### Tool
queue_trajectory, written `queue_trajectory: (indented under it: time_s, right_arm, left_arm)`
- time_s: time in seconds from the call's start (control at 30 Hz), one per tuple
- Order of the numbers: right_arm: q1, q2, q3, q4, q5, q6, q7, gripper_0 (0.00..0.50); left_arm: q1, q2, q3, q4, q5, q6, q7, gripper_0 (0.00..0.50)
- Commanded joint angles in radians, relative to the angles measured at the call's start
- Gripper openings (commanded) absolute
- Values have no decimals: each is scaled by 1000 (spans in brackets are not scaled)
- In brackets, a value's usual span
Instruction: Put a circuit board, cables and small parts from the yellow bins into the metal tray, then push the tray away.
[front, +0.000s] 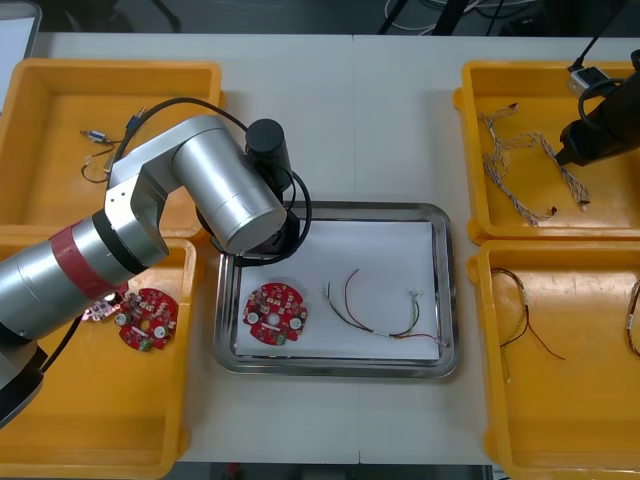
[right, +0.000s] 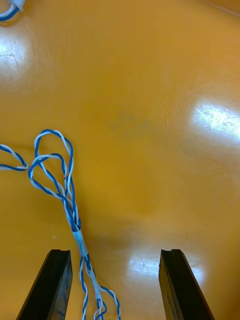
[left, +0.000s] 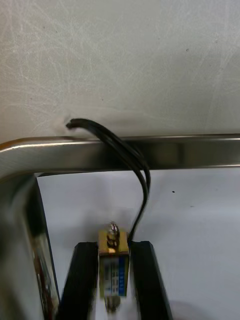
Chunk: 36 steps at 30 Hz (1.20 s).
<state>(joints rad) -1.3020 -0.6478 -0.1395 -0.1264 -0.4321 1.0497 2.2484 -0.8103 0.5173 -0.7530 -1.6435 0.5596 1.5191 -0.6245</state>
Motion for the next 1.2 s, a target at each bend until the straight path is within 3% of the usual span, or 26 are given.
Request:
queue_trajectory:
  time_s: [0.03, 0.33, 0.53, 0.93, 1.2]
  right_arm:
    - [-59, -15, -55, 33, 3, -39, 34, 500]
    - [-57, 2, -57, 39, -20, -53, 17, 500]
    - [-36, 14, -63, 39, -27, -83, 16, 500]
    - [10, 34, -71, 39, -63, -88, 17, 500]
    - [46, 37, -54, 39, -60, -86, 25, 500]
  left_arm:
    - [-33, 3, -12, -16, -4, -11, -12, 498]
    - [-32, 15, 11, -62, 22, 7, -6, 500]
    - [-32, 17, 47, -105, 28, 81, -6, 500]
    - [-32, 52, 291, -237, 80, 285, -29, 500]
    - [-32, 101, 423, -245, 125, 322, -92, 500]
